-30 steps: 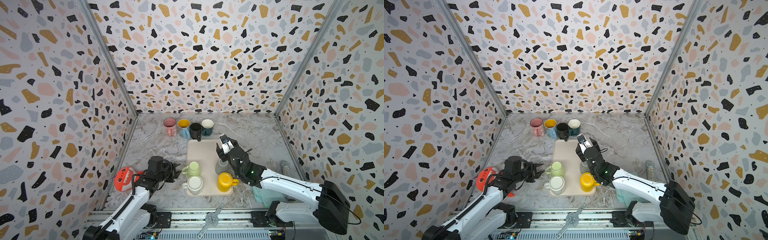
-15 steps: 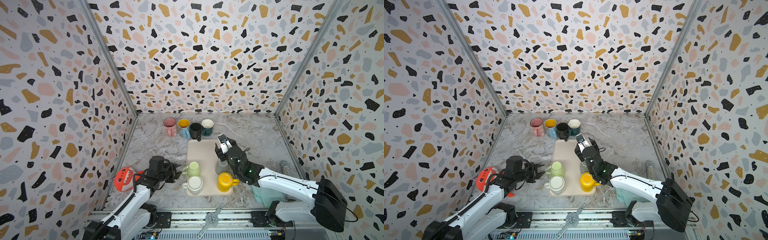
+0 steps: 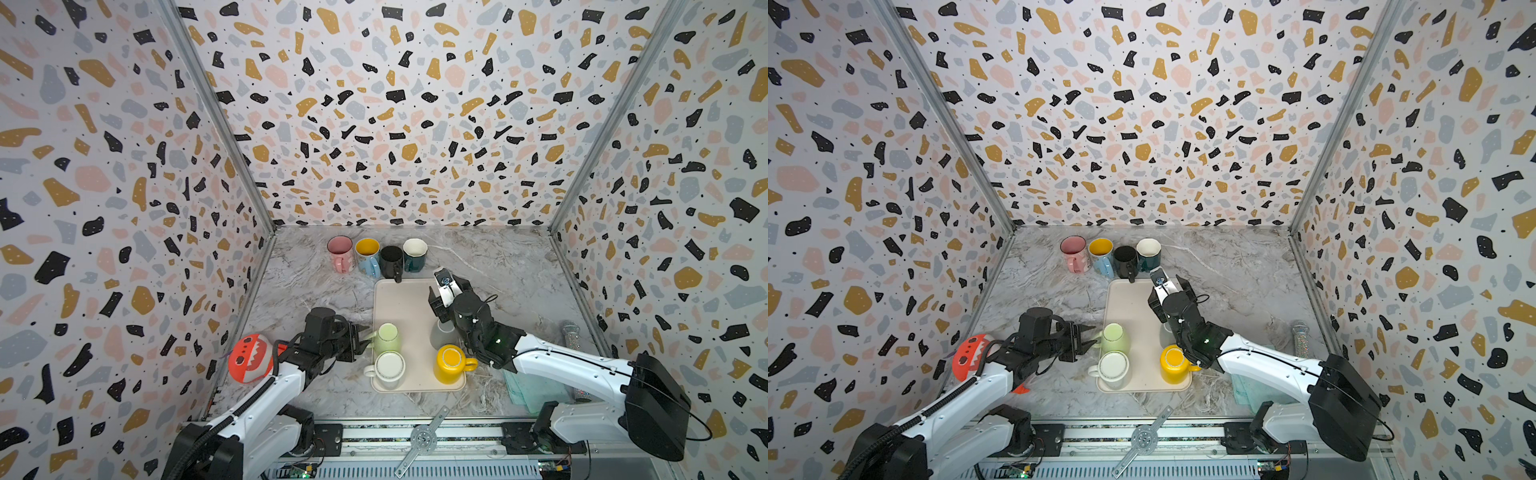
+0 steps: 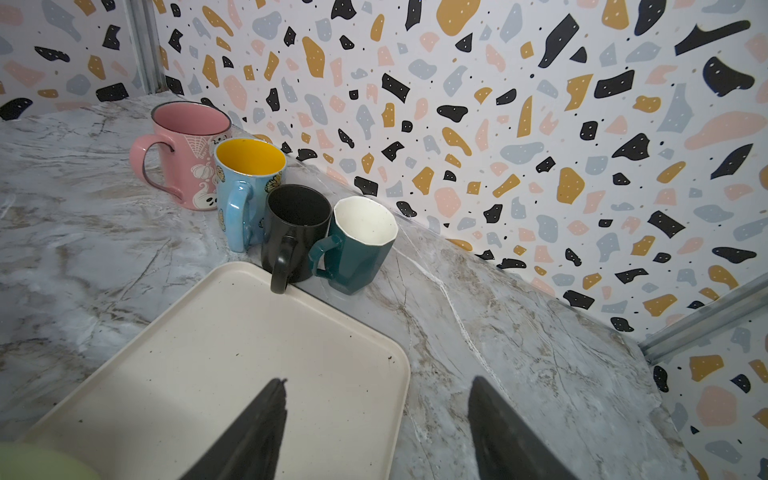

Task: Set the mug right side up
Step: 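Close the left gripper on the light green mug's handle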

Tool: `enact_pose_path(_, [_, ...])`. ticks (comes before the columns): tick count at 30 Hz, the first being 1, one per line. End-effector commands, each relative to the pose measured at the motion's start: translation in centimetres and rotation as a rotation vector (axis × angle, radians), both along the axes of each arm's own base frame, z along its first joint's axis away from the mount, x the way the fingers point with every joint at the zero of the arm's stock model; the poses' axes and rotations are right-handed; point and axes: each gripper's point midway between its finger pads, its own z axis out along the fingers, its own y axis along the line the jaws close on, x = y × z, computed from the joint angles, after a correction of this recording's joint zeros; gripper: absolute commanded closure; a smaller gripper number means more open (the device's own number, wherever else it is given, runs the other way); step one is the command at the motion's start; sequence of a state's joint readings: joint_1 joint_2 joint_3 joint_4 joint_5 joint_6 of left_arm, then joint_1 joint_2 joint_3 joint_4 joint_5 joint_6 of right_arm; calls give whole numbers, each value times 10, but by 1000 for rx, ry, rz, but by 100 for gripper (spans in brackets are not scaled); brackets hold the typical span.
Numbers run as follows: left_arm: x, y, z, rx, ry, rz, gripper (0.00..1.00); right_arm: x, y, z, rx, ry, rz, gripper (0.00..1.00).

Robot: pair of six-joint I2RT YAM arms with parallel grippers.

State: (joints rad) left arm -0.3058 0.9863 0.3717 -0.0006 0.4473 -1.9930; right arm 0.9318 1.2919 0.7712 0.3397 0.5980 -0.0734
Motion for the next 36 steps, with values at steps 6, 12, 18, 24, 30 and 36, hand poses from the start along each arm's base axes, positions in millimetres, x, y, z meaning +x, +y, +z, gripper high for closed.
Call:
enact_pose_path(6, [11, -2, 1, -14, -21, 22, 62, 4, 0, 11, 21, -14, -25, 29])
enact_pose_path(12, [15, -4, -6, -7, -10, 21, 64, 4, -1, 9, 14, -14, -32, 29])
enact_pose_path(18, [22, -5, -7, -7, -16, 28, 68, 6, -3, 7, 7, -10, -40, 29])
enact_pose_path(24, [25, -7, -10, -14, -12, 27, 71, 8, -2, 4, -1, -6, -42, 29])
enact_pose_path(30, [33, -10, -9, -17, -18, 26, 74, 10, -1, 1, -9, -1, -44, 28])
enact_pose_path(36, [40, -14, -8, -24, -24, 12, 76, 13, 0, -1, -19, 2, -45, 28])
